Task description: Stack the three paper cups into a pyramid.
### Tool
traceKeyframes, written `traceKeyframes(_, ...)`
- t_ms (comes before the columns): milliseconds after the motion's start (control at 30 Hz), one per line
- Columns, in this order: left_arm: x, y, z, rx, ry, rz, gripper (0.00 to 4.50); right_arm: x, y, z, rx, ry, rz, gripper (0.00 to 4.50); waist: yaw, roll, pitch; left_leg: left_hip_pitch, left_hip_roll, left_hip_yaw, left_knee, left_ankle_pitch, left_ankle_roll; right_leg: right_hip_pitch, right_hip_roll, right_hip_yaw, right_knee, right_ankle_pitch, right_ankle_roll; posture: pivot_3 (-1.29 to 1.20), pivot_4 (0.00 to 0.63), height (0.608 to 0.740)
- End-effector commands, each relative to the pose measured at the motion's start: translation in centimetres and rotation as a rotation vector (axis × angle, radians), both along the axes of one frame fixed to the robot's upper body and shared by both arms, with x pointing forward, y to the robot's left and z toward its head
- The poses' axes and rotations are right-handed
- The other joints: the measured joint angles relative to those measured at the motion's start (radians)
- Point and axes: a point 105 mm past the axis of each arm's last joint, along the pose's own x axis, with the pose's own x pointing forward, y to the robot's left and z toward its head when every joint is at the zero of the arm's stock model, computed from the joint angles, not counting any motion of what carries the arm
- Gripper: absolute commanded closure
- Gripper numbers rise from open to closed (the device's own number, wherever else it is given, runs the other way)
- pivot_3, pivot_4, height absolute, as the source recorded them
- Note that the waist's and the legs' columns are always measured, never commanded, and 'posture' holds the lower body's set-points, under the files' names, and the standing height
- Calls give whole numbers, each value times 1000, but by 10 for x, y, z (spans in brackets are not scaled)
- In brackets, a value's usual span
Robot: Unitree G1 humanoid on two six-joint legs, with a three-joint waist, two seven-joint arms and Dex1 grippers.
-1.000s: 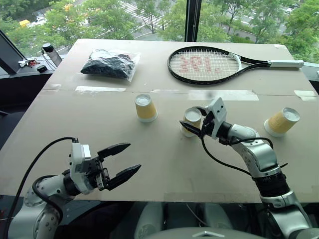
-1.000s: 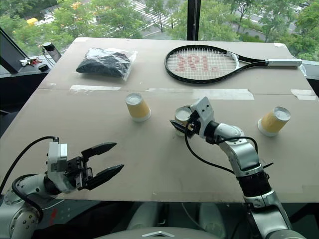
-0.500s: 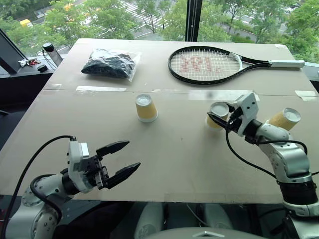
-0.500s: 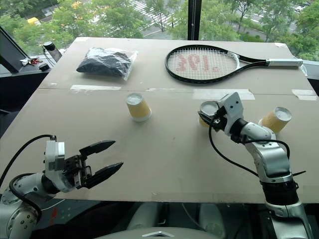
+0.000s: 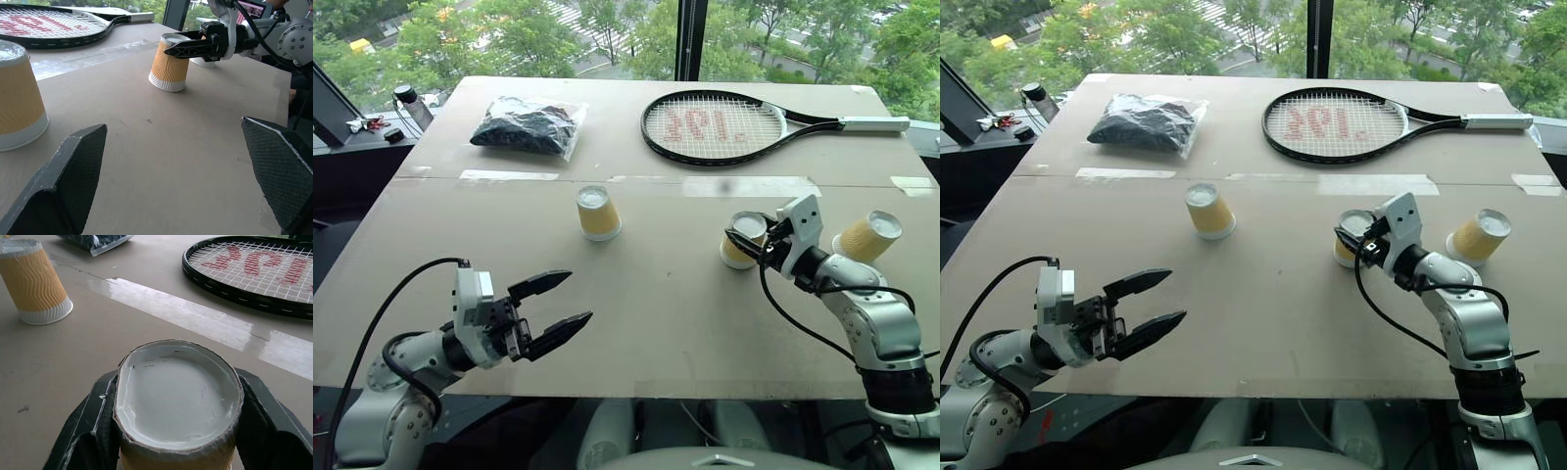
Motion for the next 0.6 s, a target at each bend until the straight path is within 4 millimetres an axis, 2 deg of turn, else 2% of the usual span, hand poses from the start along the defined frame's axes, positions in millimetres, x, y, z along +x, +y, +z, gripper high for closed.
traceKeyframes(33,0,2,5,0,-19,13,0,-1,-2,4,4,-22,14,463,0,0,0,0,0,0,0,0,0,0,0,0,0,0,0,0,150,740)
traceKeyframes(67,2,4,6,-3,-21,28,0,-2,-4,6,-1,-32,15,37,0,0,0,0,0,0,0,0,0,0,0,0,0,0,0,0,150,740)
traceKeyframes(167,19,14,10,-2,-50,155,0,-12,-10,23,3,-108,46,37,4,0,0,0,0,0,0,0,0,0,0,0,0,0,0,0,150,740)
traceKeyframes(333,50,30,11,110,-70,314,0,-49,-9,51,33,-248,207,37,7,0,1,0,0,-1,1,0,0,1,1,-1,0,0,0,0,150,740)
traceKeyframes(400,64,33,13,141,-57,324,0,-66,-10,56,32,-257,269,37,5,0,1,0,0,-1,1,0,0,1,2,-1,0,0,1,0,150,740)
traceKeyframes(600,107,32,19,220,-56,316,0,-96,-19,58,3,-269,284,37,16,-1,2,0,-1,-2,3,0,0,1,7,-4,1,0,1,0,150,740)
